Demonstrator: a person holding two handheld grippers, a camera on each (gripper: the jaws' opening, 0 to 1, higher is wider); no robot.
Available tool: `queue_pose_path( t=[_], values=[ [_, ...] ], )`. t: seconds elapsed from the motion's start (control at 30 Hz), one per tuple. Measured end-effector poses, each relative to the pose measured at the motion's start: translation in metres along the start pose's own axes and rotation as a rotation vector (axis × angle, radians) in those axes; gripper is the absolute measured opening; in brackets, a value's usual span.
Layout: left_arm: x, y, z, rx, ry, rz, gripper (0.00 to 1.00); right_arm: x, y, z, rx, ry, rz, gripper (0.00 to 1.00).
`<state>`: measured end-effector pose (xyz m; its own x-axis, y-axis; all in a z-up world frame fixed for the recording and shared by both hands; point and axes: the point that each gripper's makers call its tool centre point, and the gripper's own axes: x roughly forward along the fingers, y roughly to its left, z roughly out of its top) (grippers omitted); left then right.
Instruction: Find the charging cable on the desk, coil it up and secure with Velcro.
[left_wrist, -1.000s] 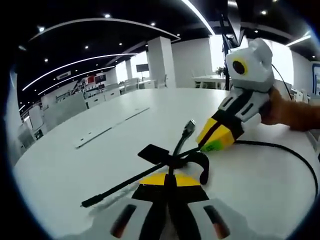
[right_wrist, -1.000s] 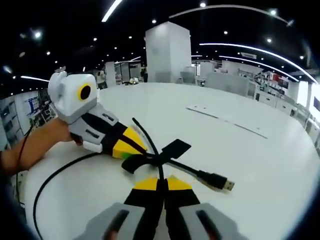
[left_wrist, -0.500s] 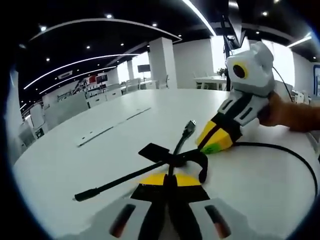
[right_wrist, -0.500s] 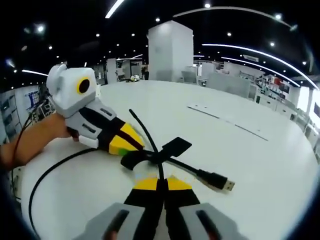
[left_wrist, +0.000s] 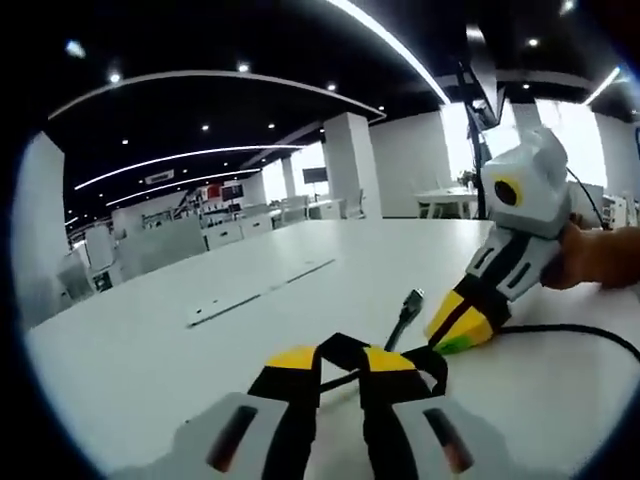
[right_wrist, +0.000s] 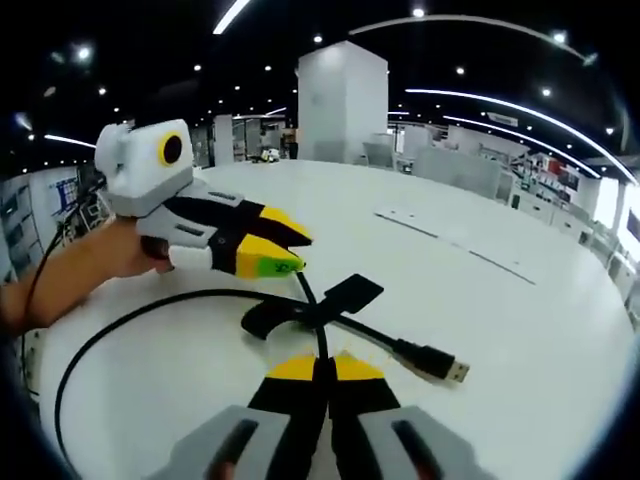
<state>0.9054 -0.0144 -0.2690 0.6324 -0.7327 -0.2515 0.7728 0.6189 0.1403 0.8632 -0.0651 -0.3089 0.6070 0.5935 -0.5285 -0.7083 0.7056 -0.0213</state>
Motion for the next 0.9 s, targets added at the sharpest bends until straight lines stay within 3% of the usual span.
queue_pose_path(
  t=[0.1,0.3,0.7,0.77,0.9],
  values=[
    [0.003,0.005,-0.005,-0.023,0.03,0.035,0.13,0.0,0.0,0.0,-0.001,0.0,0.002,0.05],
    [0.008,0.004,-0.015,-0.044,0.085,0.04,0.13,-0.001,0.0,-0.001,-0.015,0.003,-0.003,0.05],
    [0.01,0.012,-0.009,-0.042,0.063,0.09,0.13,-0.001,0.004,-0.002,-0.017,0.007,0.011,0.05],
    [0.012,0.011,-0.016,-0.042,0.091,0.087,0.13,-0.001,0.004,-0.002,-0.018,0.007,0.012,0.05],
    [0.012,0.012,-0.017,-0.051,0.091,0.086,0.11,-0.001,0.004,-0.002,-0.022,0.007,0.01,0.05]
  ],
)
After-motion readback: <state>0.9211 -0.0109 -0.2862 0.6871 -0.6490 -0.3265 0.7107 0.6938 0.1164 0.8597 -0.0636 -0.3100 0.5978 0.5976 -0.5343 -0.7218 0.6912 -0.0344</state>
